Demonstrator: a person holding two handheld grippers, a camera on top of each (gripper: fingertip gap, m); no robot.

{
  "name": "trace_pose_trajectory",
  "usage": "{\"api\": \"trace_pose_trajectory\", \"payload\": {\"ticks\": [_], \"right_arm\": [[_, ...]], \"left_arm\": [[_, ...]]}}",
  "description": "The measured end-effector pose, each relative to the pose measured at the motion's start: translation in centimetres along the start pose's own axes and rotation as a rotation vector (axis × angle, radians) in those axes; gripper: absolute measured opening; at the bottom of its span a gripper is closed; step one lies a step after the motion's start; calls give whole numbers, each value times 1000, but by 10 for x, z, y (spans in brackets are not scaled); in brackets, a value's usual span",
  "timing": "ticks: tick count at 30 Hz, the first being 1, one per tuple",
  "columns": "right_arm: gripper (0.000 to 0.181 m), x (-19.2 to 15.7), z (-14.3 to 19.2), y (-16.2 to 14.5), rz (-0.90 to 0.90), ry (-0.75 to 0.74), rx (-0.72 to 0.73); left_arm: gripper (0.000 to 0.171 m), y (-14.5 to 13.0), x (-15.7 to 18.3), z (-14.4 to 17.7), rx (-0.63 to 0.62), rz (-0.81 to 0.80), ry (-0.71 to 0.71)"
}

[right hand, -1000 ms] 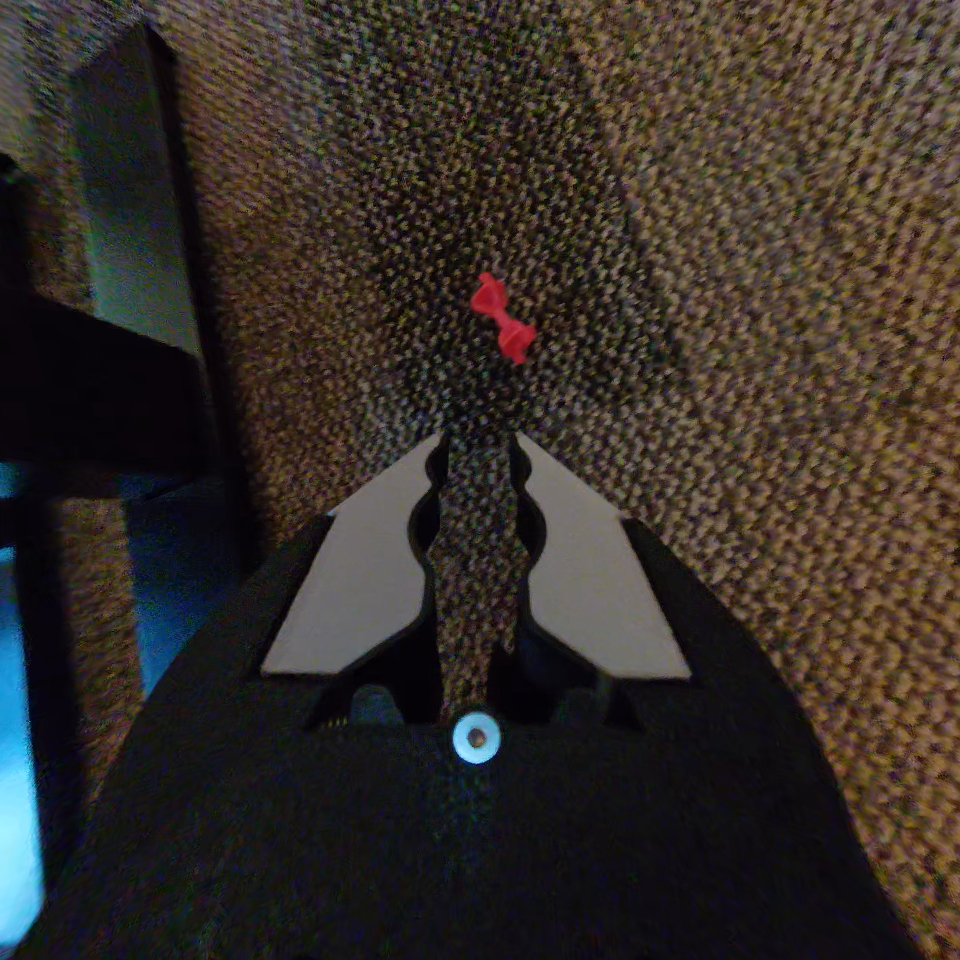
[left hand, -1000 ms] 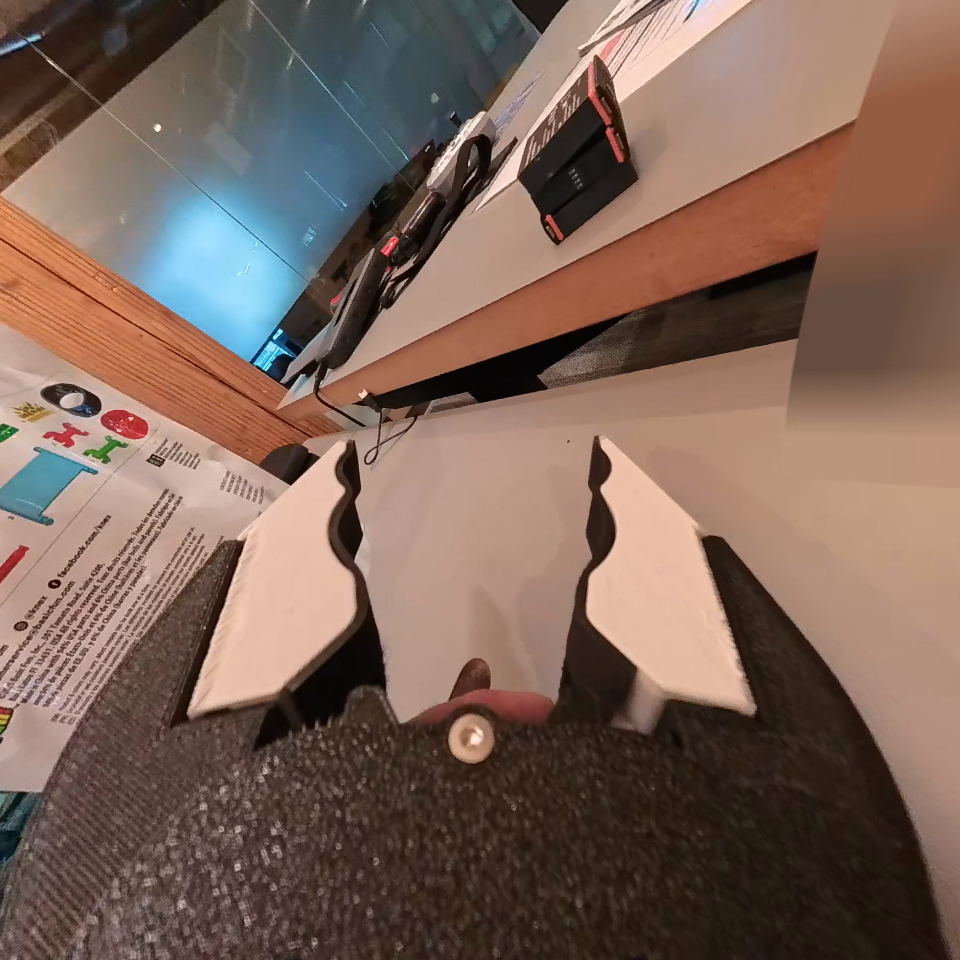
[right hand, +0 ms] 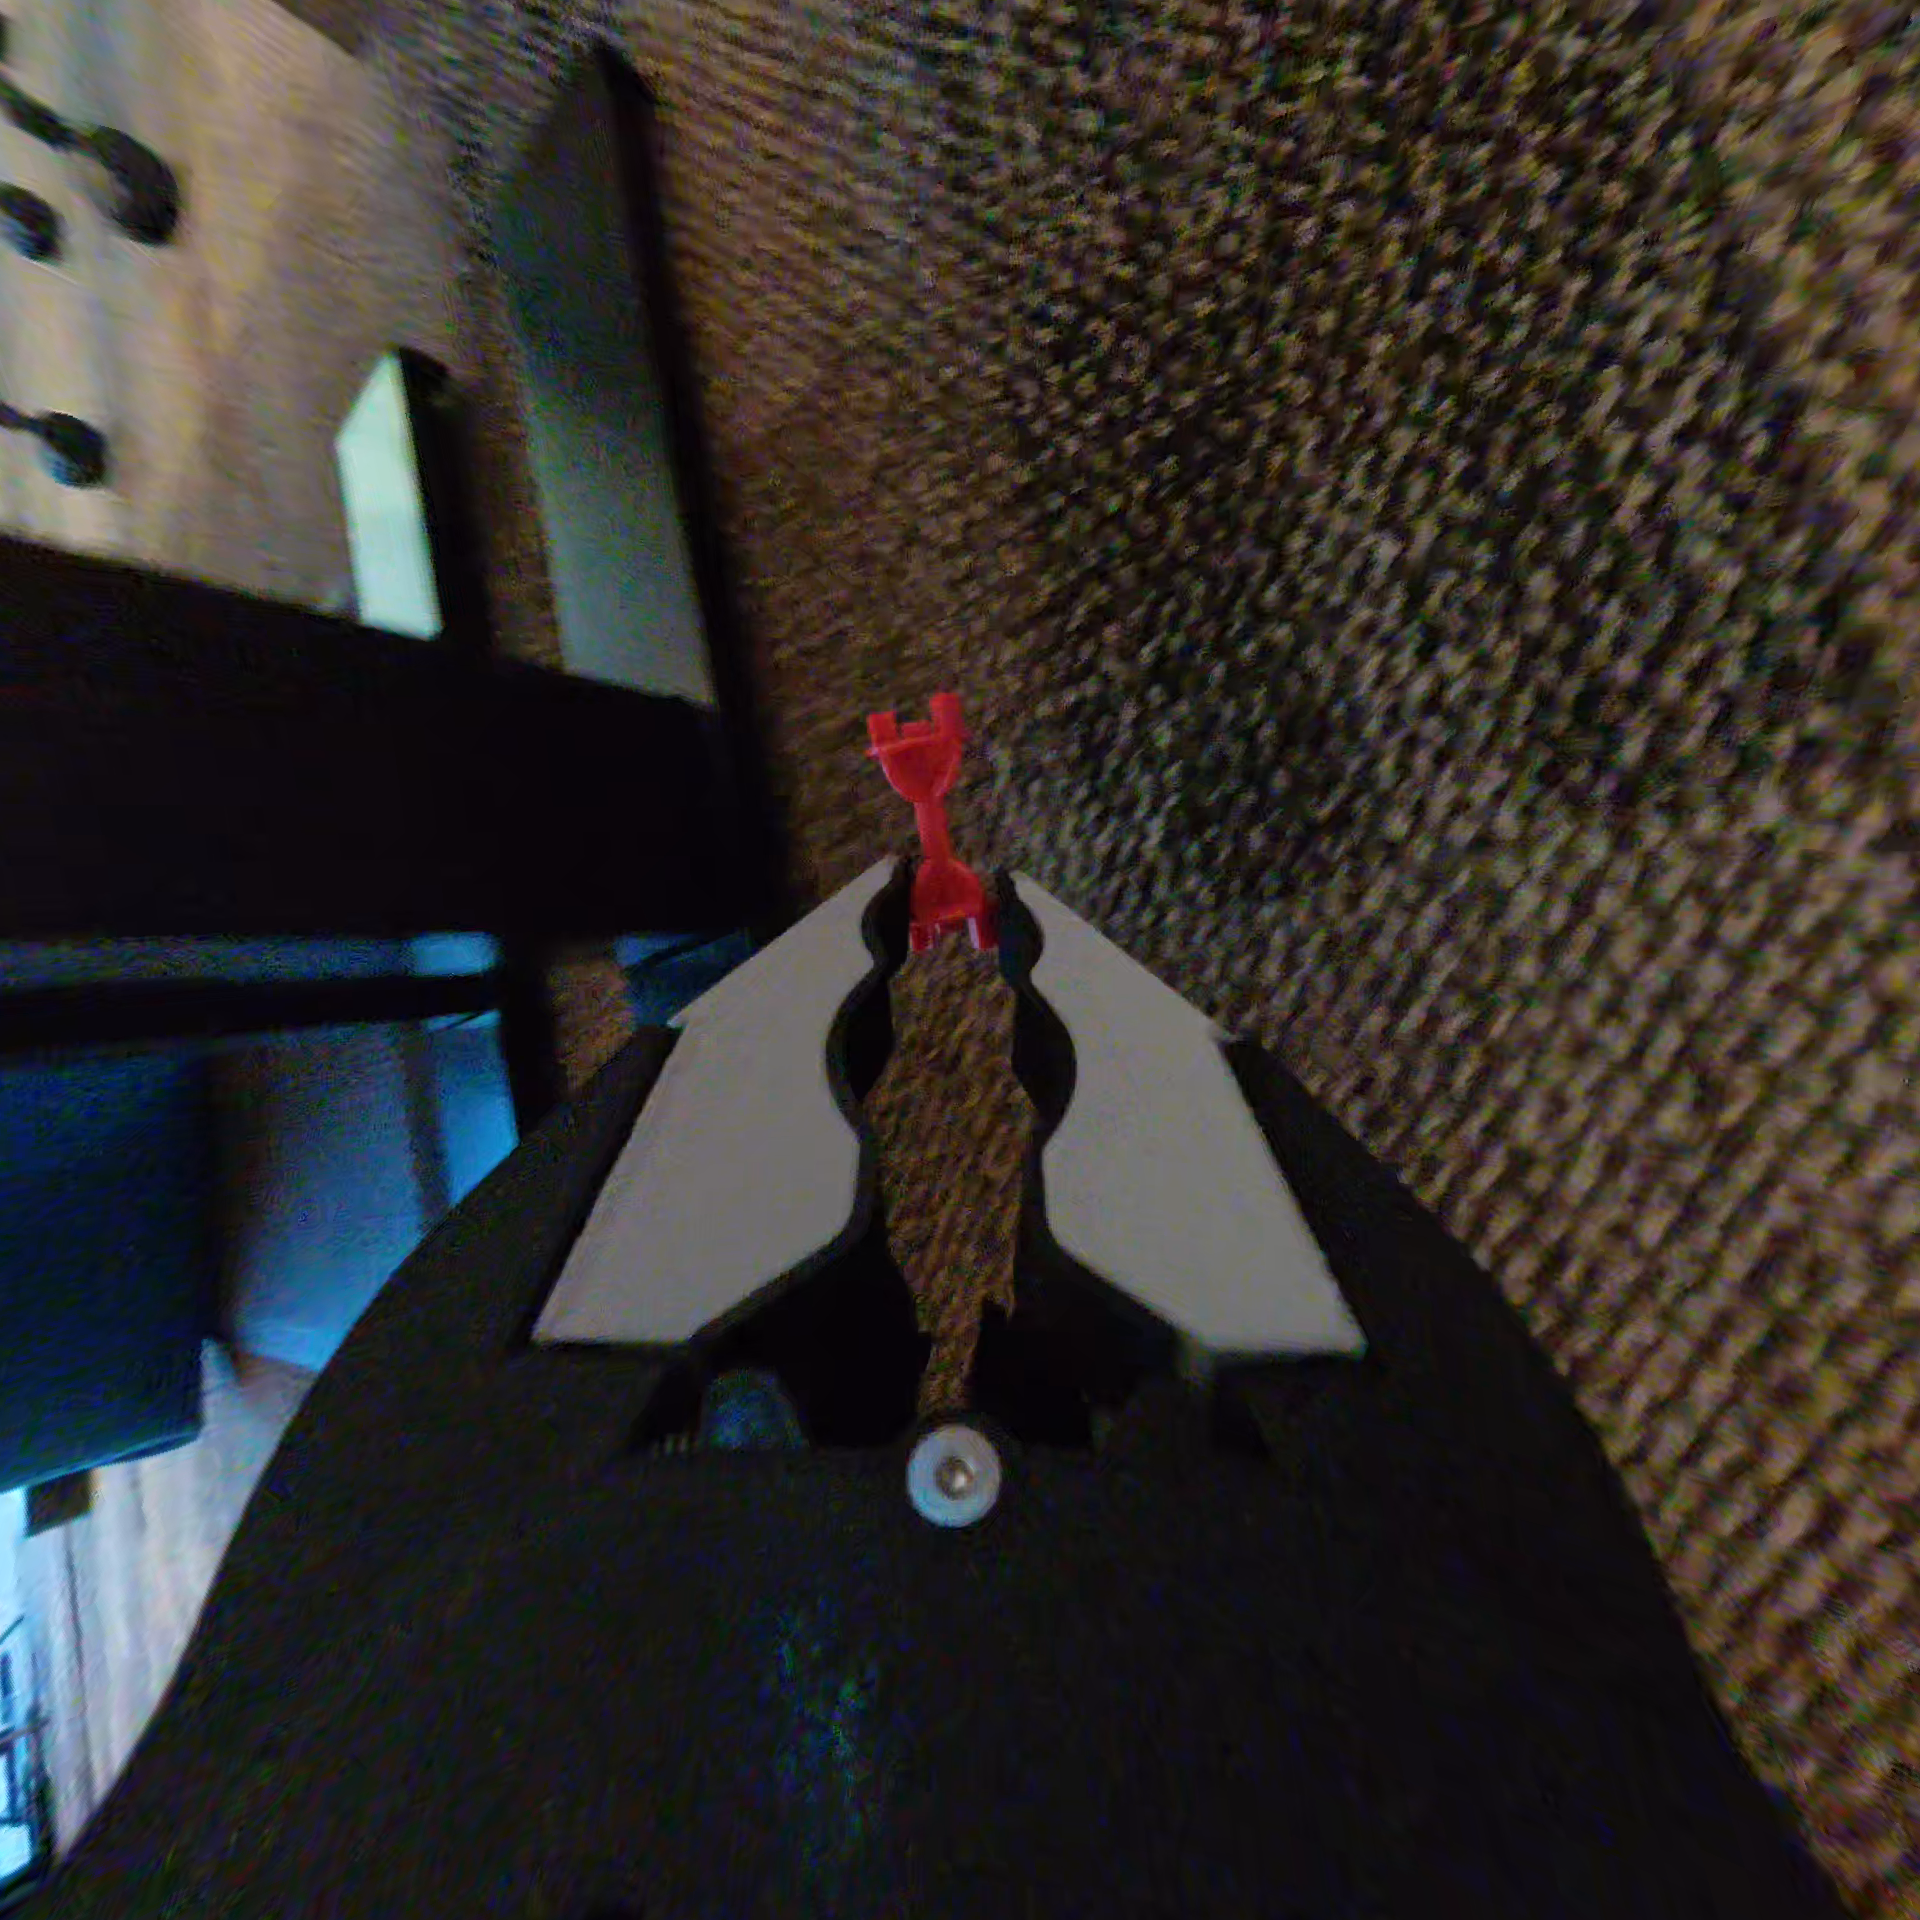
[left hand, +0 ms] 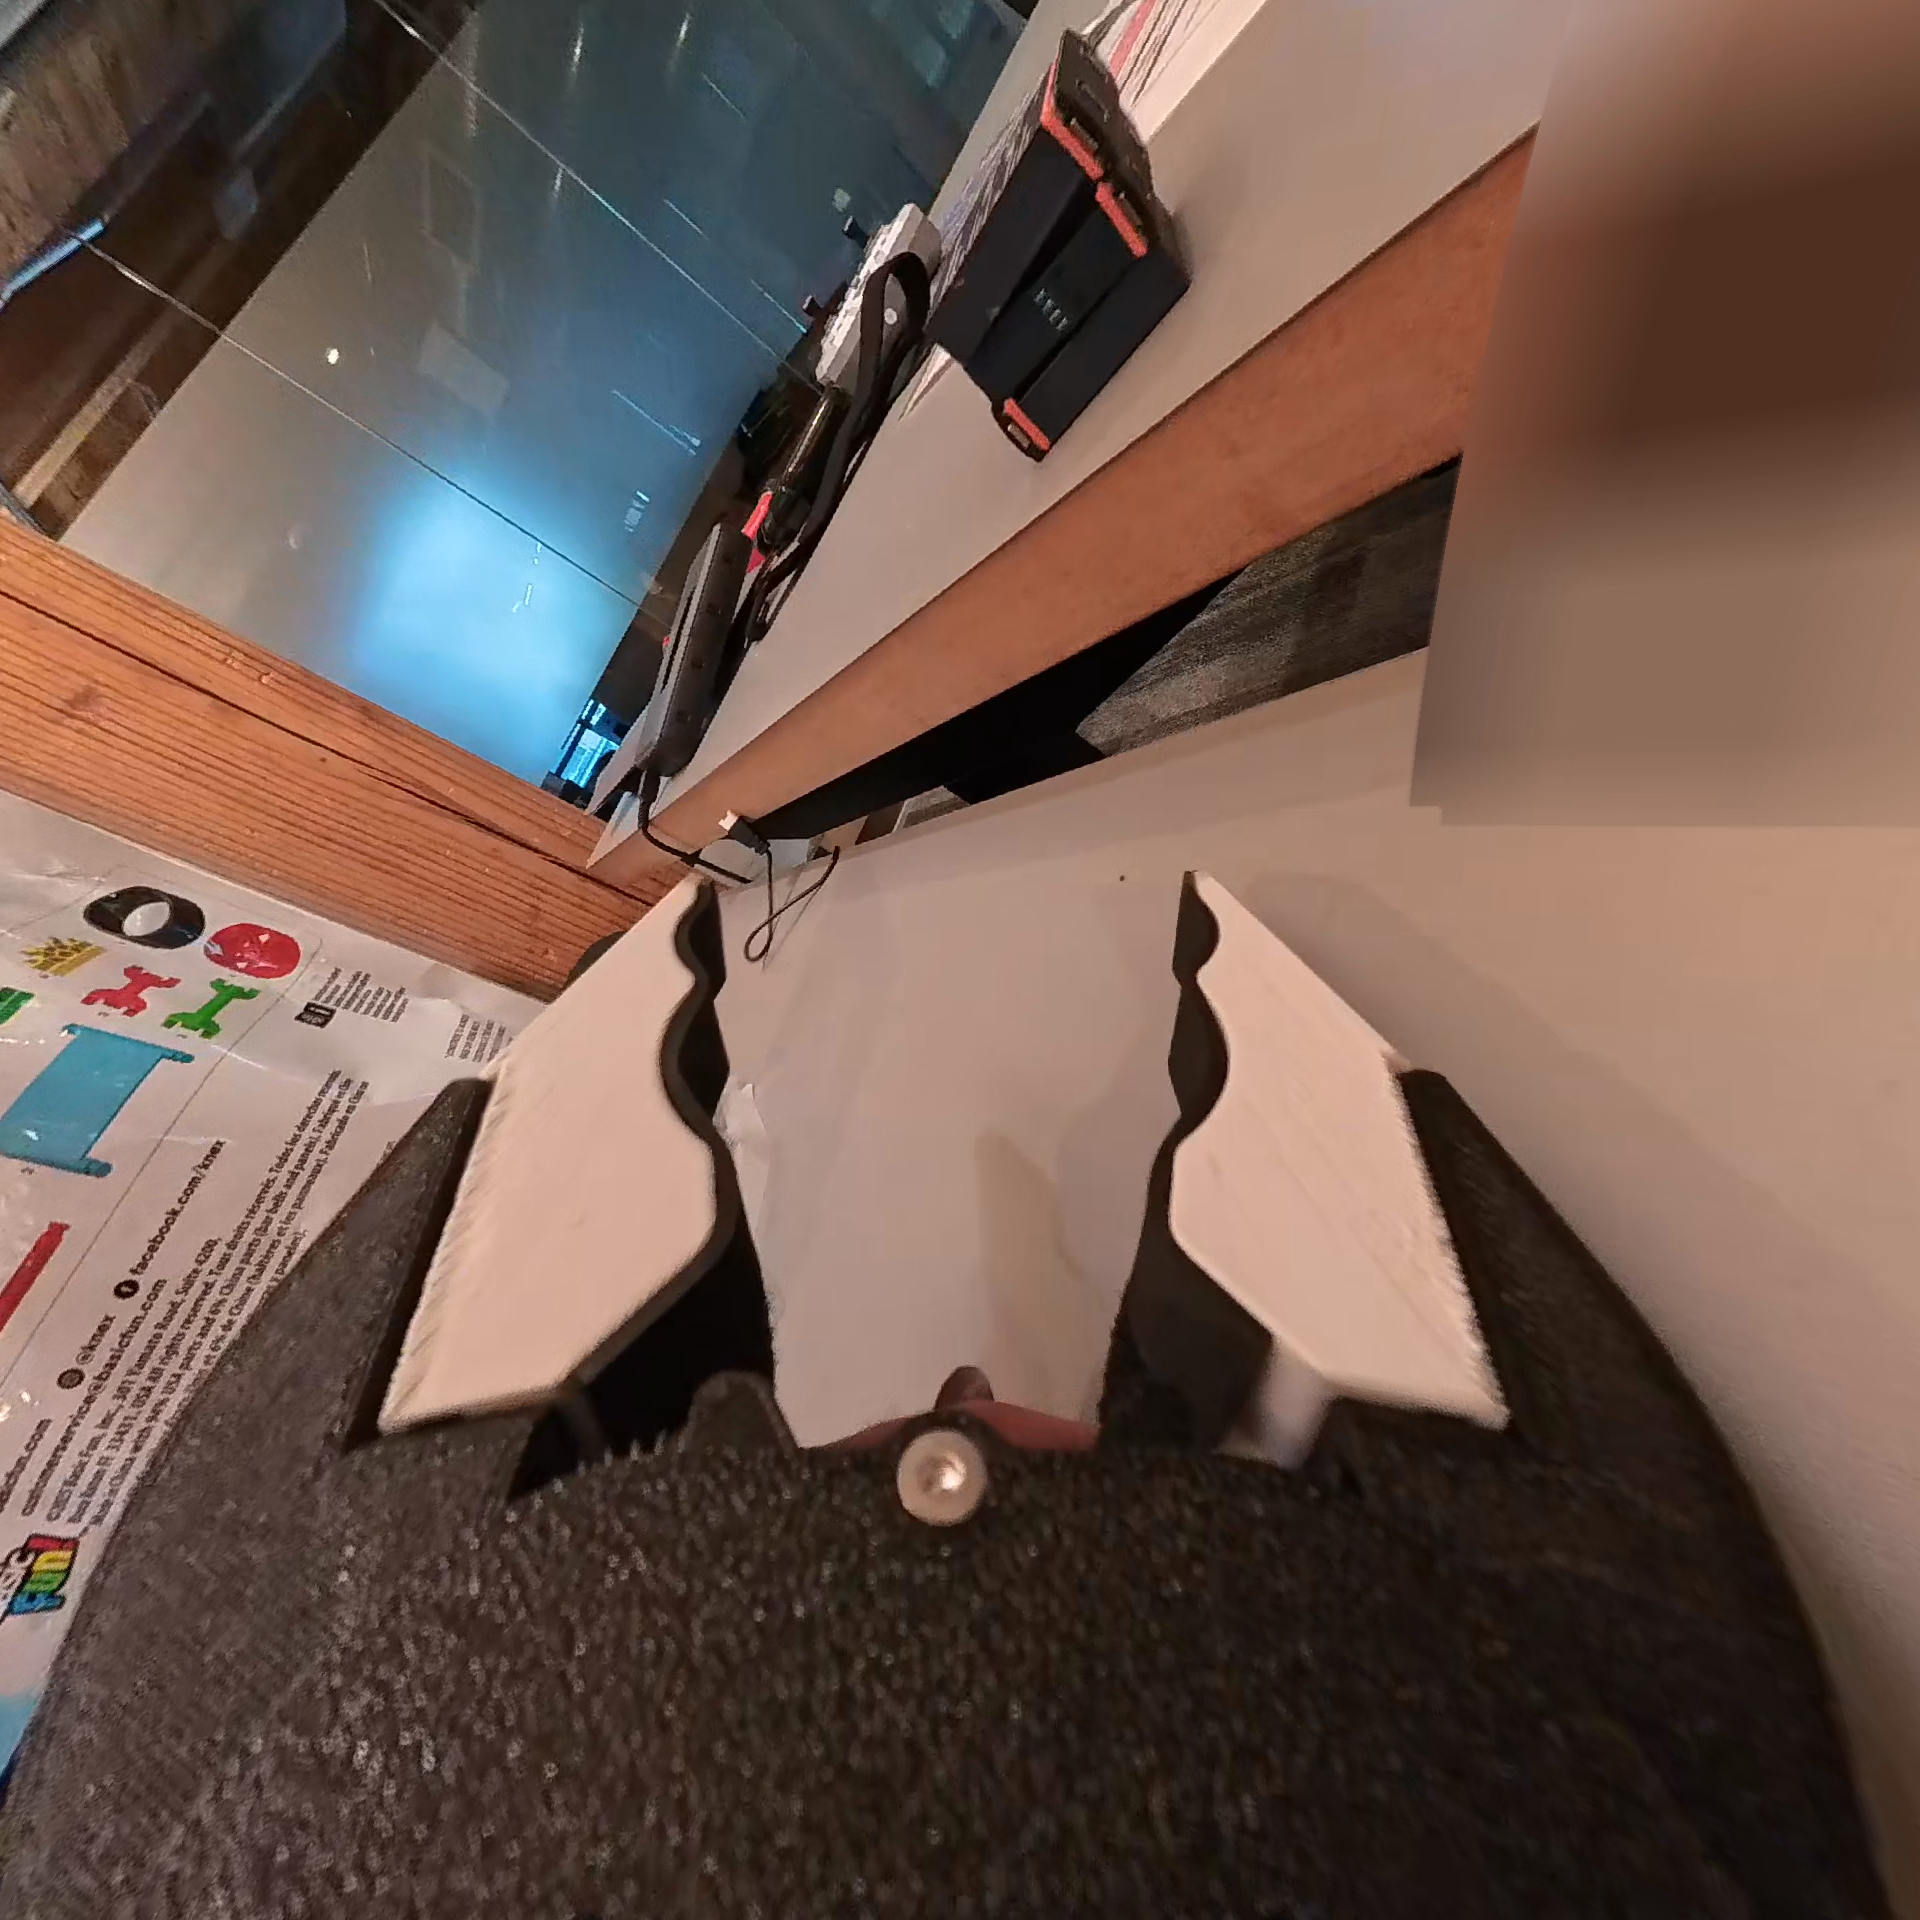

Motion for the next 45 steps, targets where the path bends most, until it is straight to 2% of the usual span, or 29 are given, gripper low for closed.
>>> {"api": "trace_pose_trajectory", "payload": {"ticks": [3,6,8,11,14,16,18,24,27,31,36,39,41,43,45], "right_arm": [[14,-40,33,-29,-5,32,42],[14,-78,59,-65,19,32,-7],[14,-101,79,-89,87,-29,-89],[14,-128,113,-118,130,-34,-201],[14,-152,143,-147,67,4,-288],[14,-161,166,-177,162,-65,-467],[14,-180,197,-203,122,-5,-559],[14,-230,298,-229,260,-83,-753],[14,-259,344,-225,323,-105,-774],[14,-319,407,-206,406,-109,-740],[14,-406,497,-157,462,-139,-620],[14,-471,543,-128,520,-94,-574],[14,-519,571,-111,565,-48,-562],[14,-565,594,-90,608,10,-521],[14,-609,610,-64,648,61,-478]], "left_arm": [[85,0,0,0,2,5,-13],[86,1,0,2,14,18,-26],[86,2,-1,4,25,34,-38],[86,3,-4,6,40,72,-47],[86,5,-4,12,52,103,-47],[85,5,-7,16,67,136,-39],[84,5,-10,16,66,158,-41],[76,5,-11,18,83,164,-42],[76,5,-10,18,88,150,-39],[76,5,-11,18,87,148,-23],[75,4,-15,14,67,177,-30],[65,8,-17,19,80,237,-81],[58,26,-24,39,81,294,-118],[54,45,-40,72,98,331,-130],[55,51,-62,112,57,372,-150]]}}
Point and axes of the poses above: each gripper's, where its closed fingertips meet, z back along the fingers, y out of its top, x = y × z across the jaws, the point moved 9 cm from there along z, back along the fingers, and after that the axes turned 14 degrees about z, right-handed, at the moved point
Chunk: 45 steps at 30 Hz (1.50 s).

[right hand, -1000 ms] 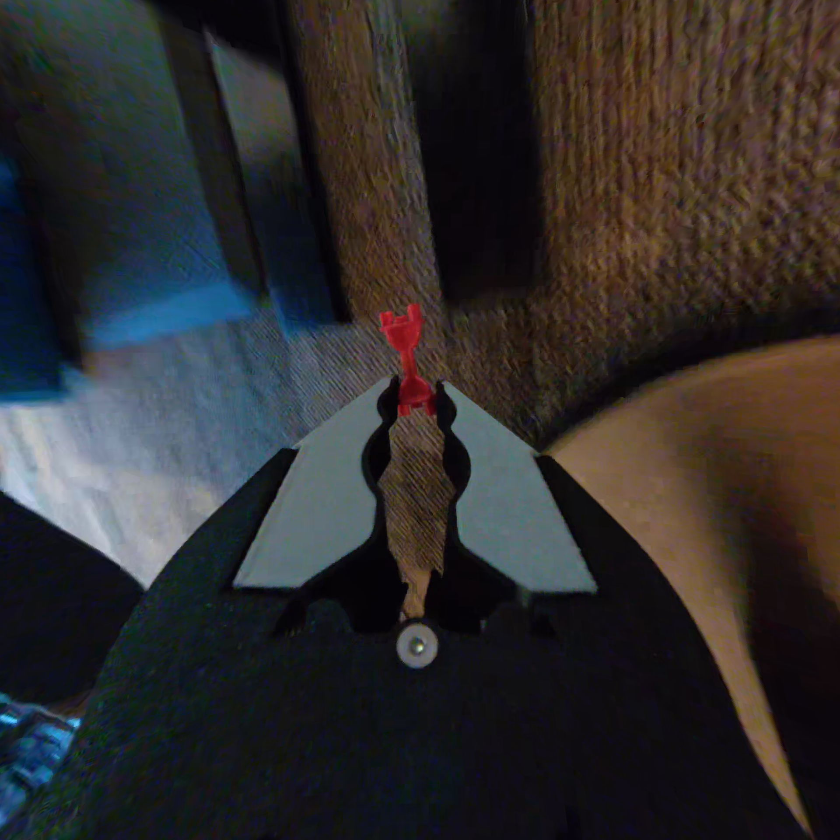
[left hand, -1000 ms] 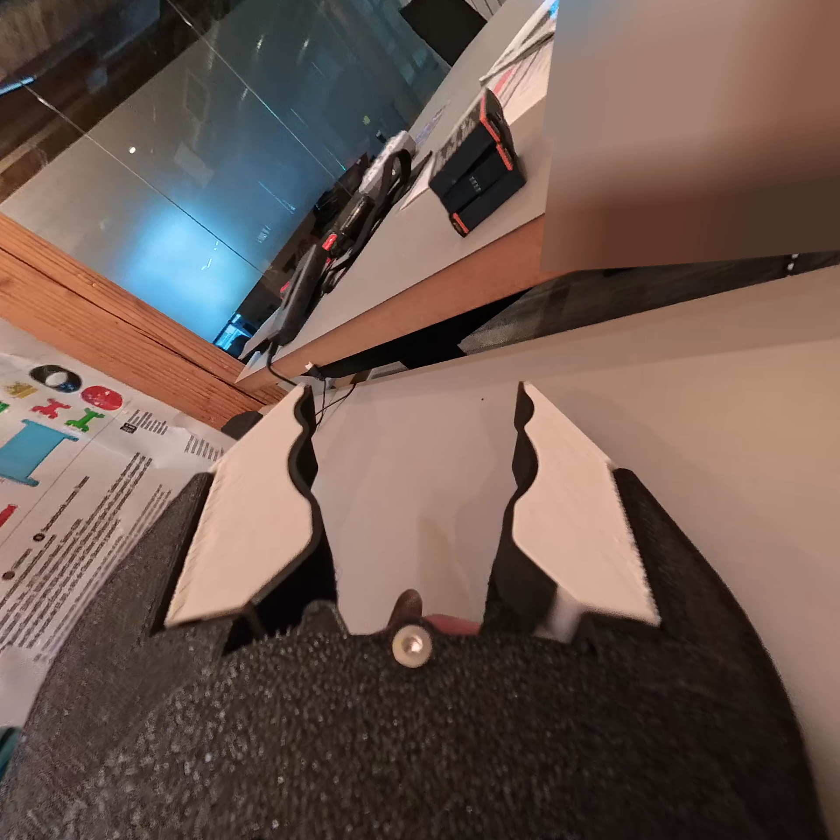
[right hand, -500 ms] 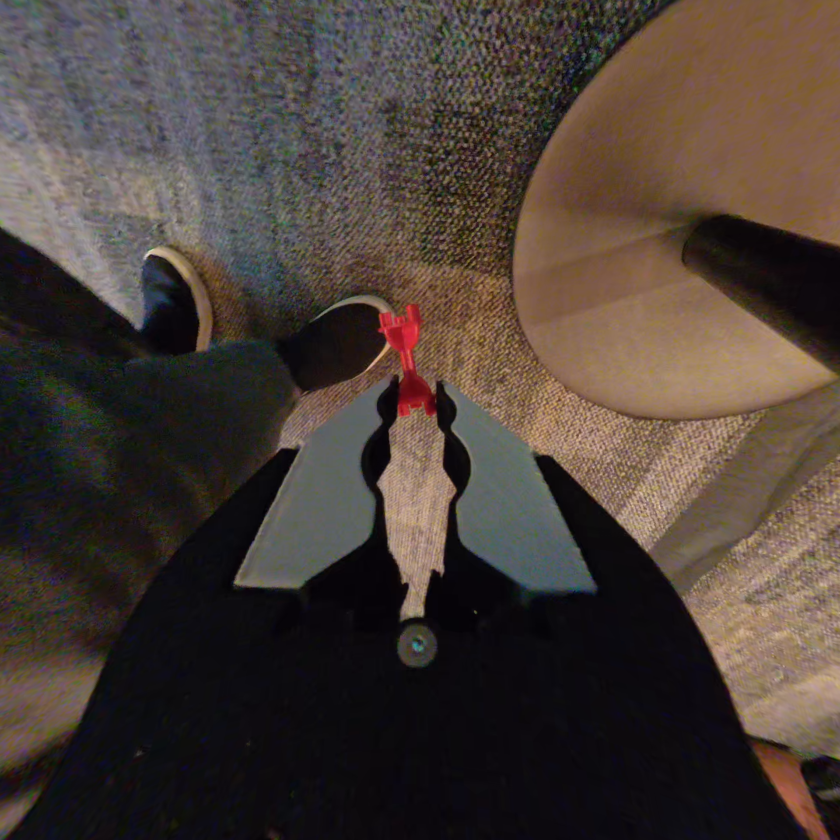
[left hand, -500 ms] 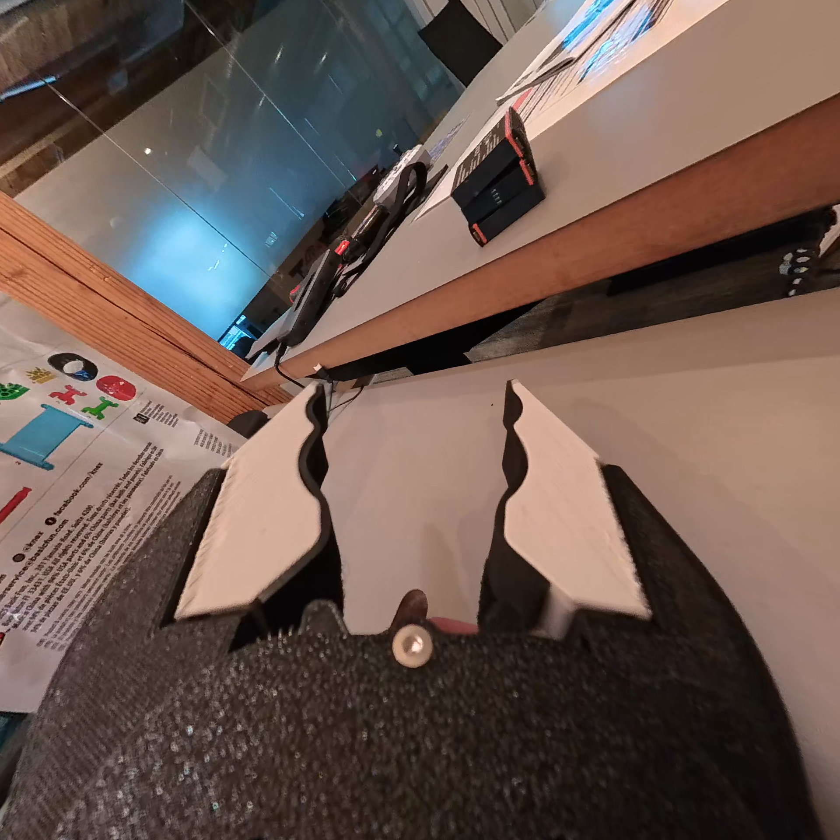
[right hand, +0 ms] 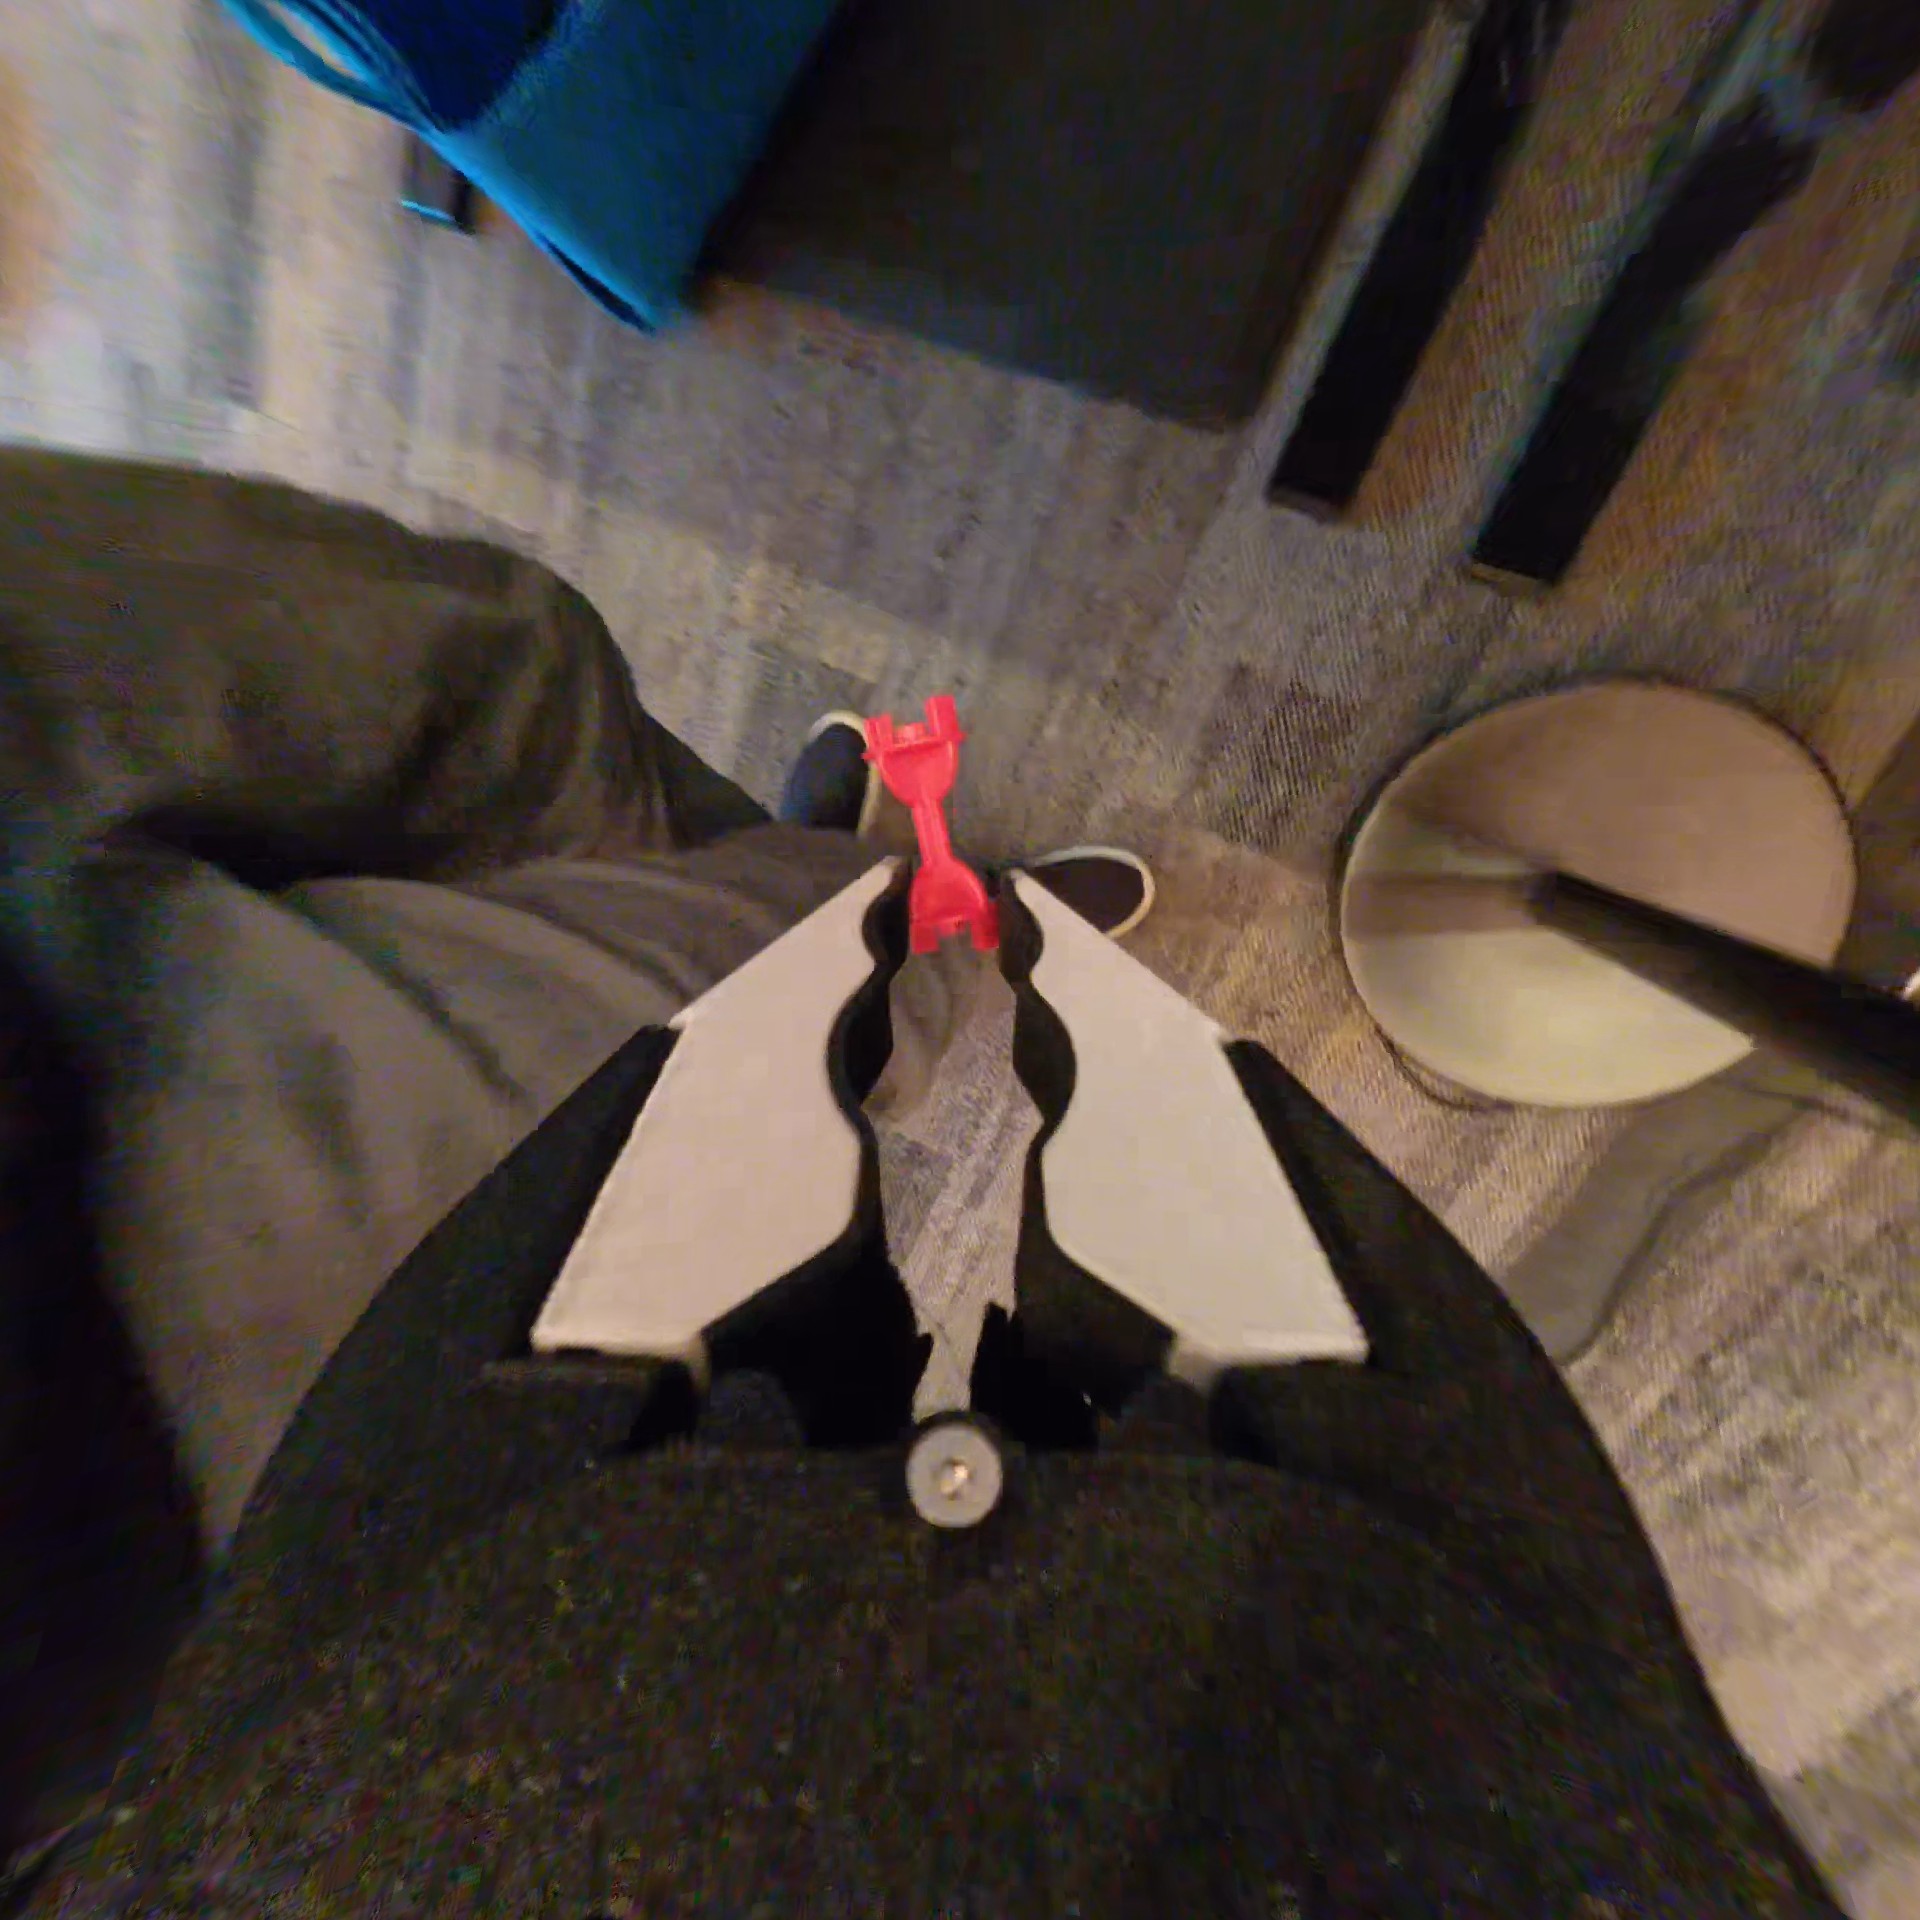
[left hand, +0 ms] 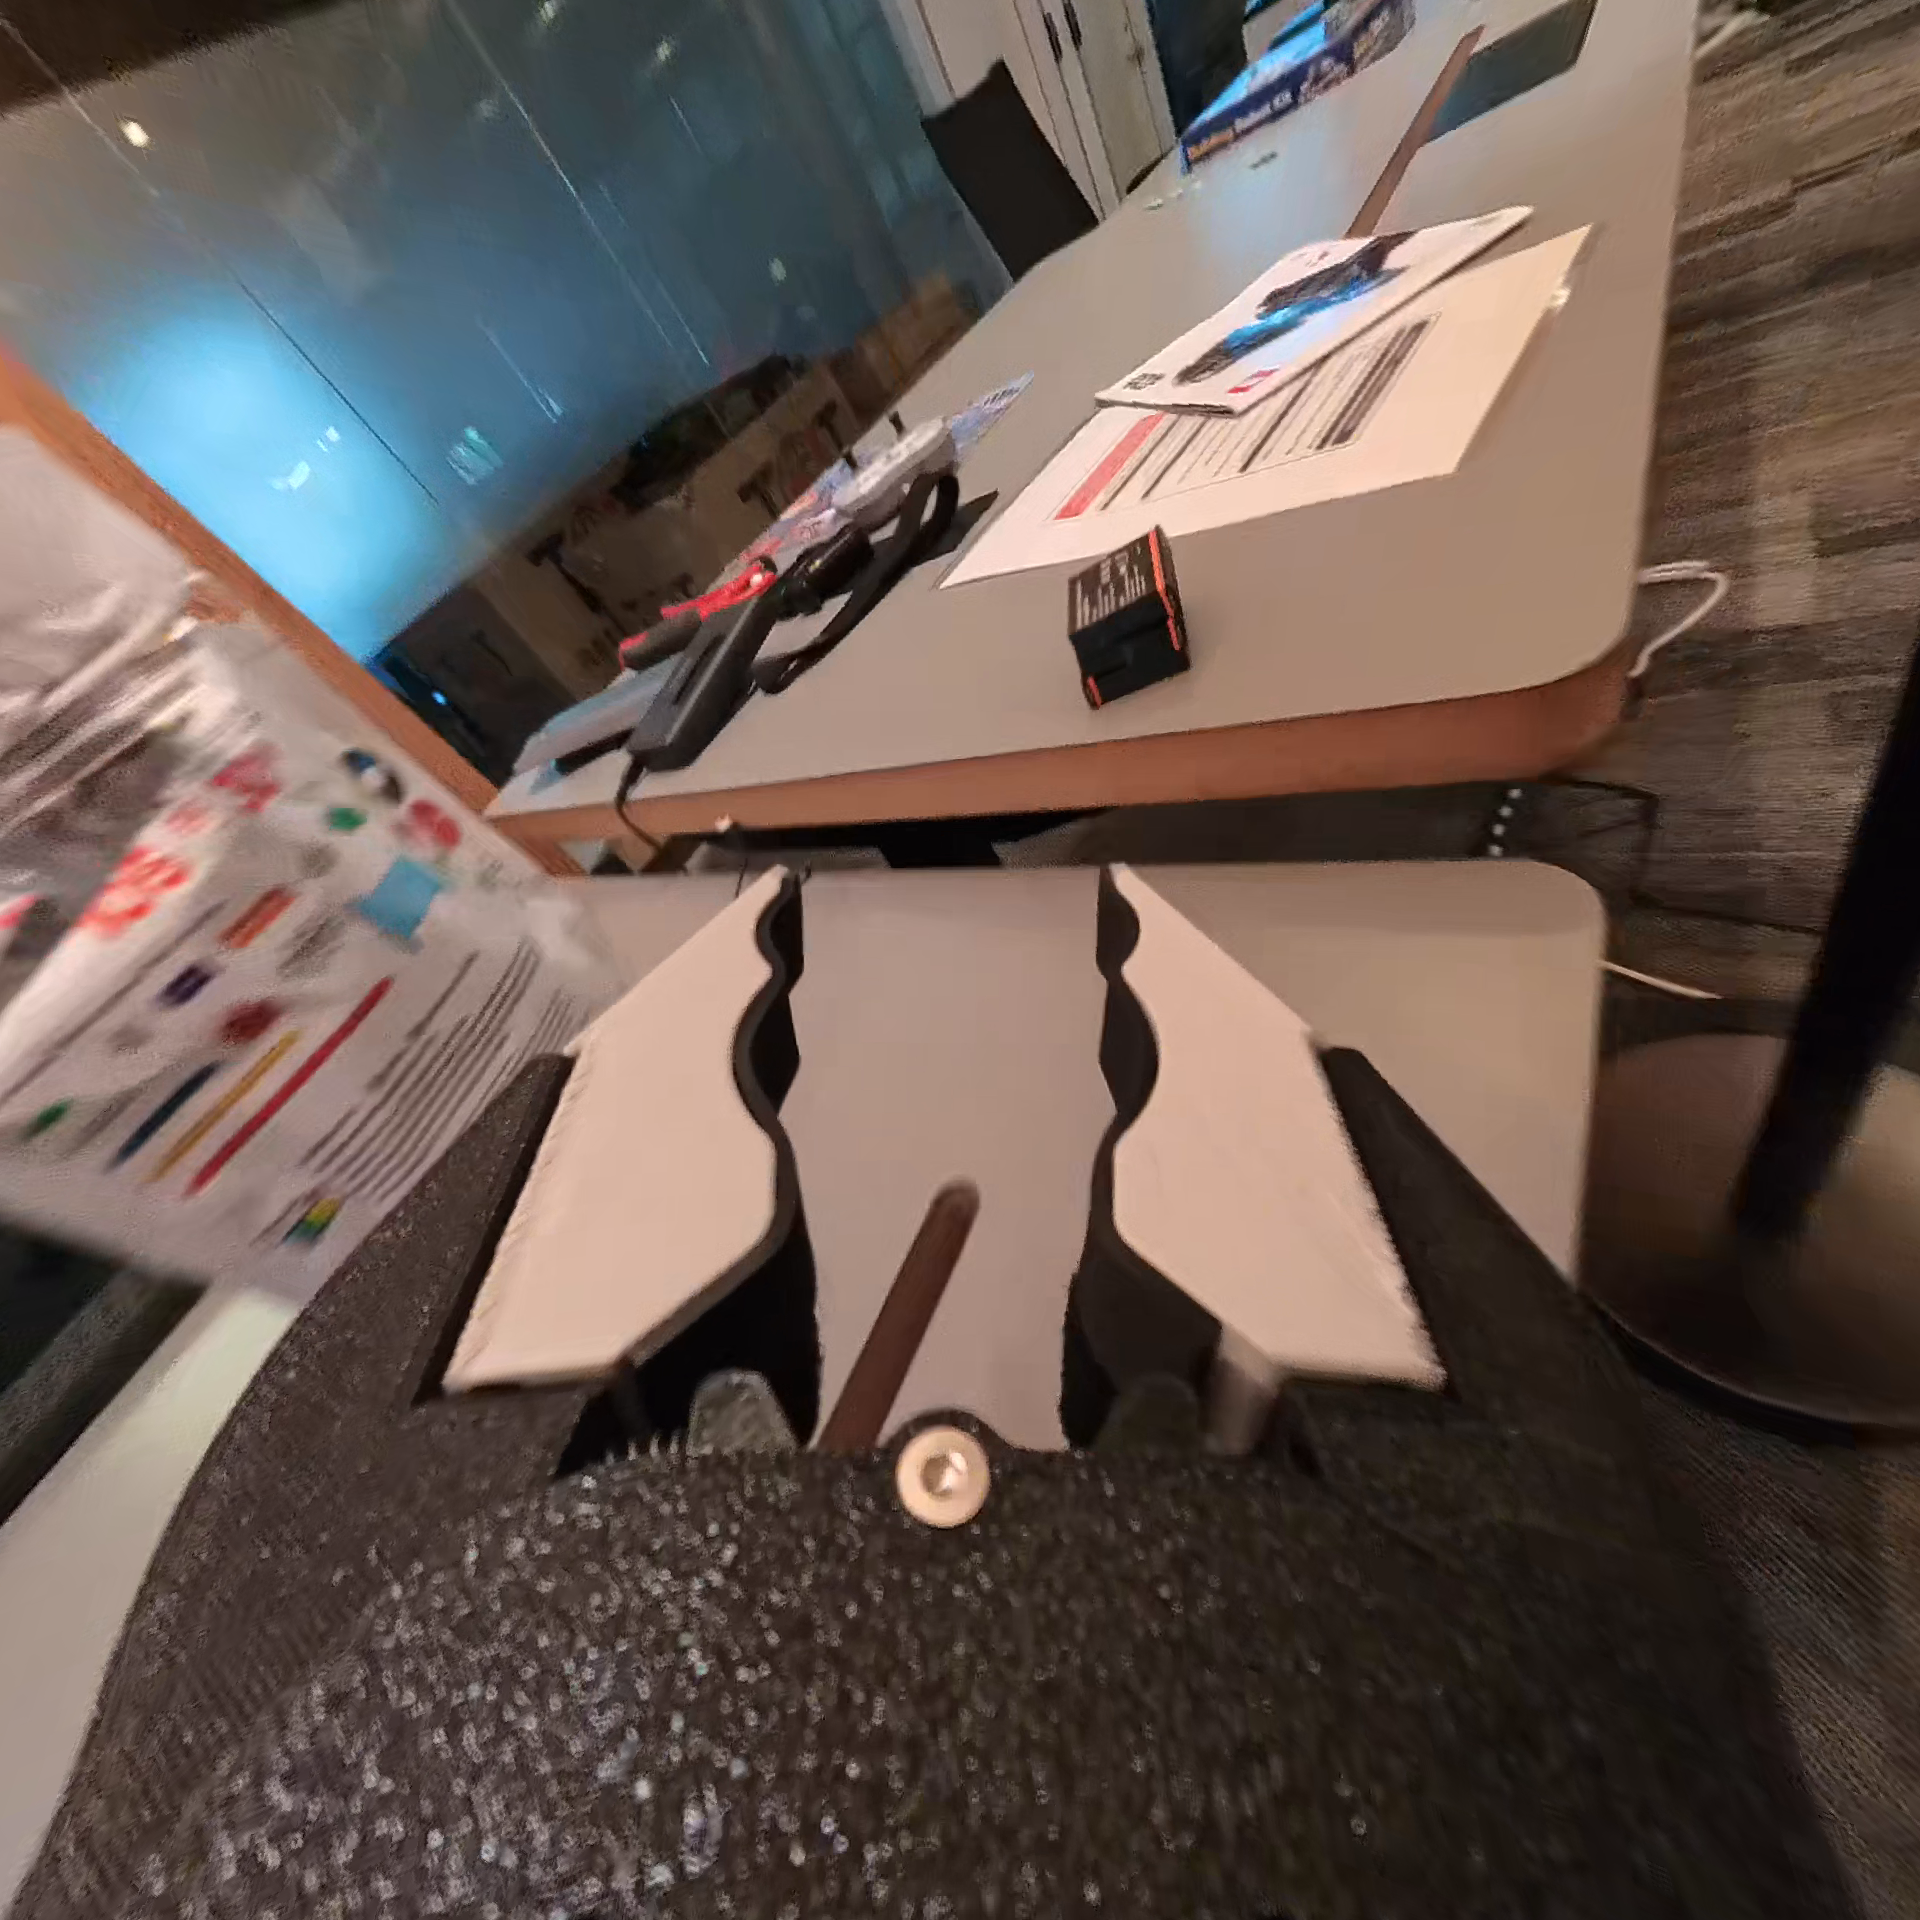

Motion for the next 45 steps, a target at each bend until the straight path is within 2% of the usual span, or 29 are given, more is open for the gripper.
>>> {"api": "trace_pose_trajectory", "payload": {"ticks": [2,6,9,11,15,18,21,26,29,33,35,38,40,42,43,45], "right_arm": [[14,-19,29,44,56,5,61],[14,-40,81,150,181,7,230],[14,-37,118,234,302,-55,336],[14,-26,139,285,438,-160,342],[15,5,164,372,777,-400,266],[15,34,167,421,1019,-525,171],[15,65,156,459,1207,-586,76],[15,97,119,496,1490,-615,-81],[18,112,103,503,1602,-610,-167],[35,113,103,509,1631,-560,-146],[37,114,106,510,1619,-558,-141],[39,108,129,505,1614,-512,-106],[38,91,154,497,1555,-374,-51],[34,56,174,479,1508,-29,86],[34,37,177,469,1487,133,142],[38,2,159,448,1449,326,171]], "left_arm": [[56,4,-12,48,-57,31,-19],[59,-10,-34,149,-201,60,14],[62,-29,-48,210,-301,102,79],[62,-39,-56,239,-347,130,118],[62,-66,-66,269,-439,173,204],[62,-82,-70,271,-492,216,253],[62,-89,-73,265,-528,253,333],[63,-86,-71,243,-552,362,428],[66,-93,-68,227,-585,399,454],[67,-90,-67,213,-586,466,483],[68,-91,-66,210,-601,481,483],[71,-91,-69,212,-613,494,527],[72,-92,-72,216,-613,522,571],[73,-96,-73,221,-623,552,601],[73,-99,-73,222,-627,563,610],[73,-102,-73,225,-626,568,625]]}}
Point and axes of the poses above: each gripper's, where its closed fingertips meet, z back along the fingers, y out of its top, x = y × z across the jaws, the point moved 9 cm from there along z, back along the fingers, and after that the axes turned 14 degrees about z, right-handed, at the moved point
